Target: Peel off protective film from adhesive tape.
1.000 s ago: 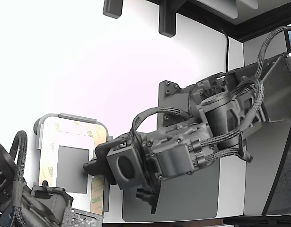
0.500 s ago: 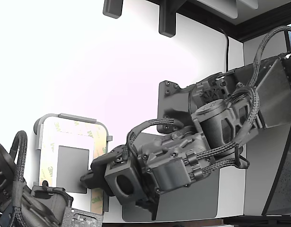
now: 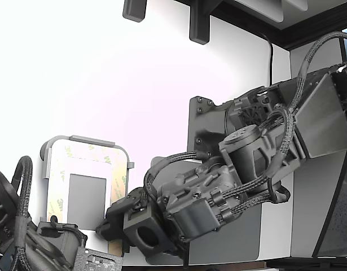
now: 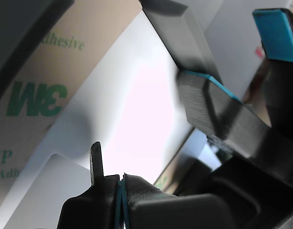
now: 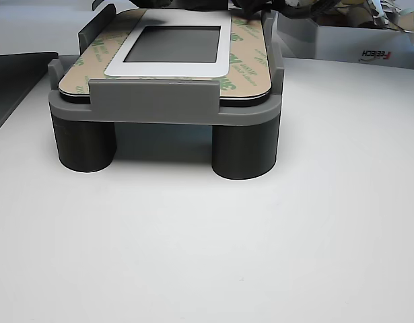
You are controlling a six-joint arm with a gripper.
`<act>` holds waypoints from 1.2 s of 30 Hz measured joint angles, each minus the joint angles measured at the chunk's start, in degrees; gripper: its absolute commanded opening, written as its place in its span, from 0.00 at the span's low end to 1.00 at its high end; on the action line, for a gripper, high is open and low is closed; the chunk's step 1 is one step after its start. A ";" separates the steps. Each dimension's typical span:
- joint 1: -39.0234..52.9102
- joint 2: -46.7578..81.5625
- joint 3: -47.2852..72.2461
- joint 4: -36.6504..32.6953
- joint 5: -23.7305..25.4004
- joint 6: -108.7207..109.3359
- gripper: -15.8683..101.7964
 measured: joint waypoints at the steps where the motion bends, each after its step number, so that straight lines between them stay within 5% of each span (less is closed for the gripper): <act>1: 0.26 -0.35 -0.26 0.00 0.35 -0.09 0.04; 36: 3.78 -5.01 -3.78 -0.26 3.52 2.37 0.04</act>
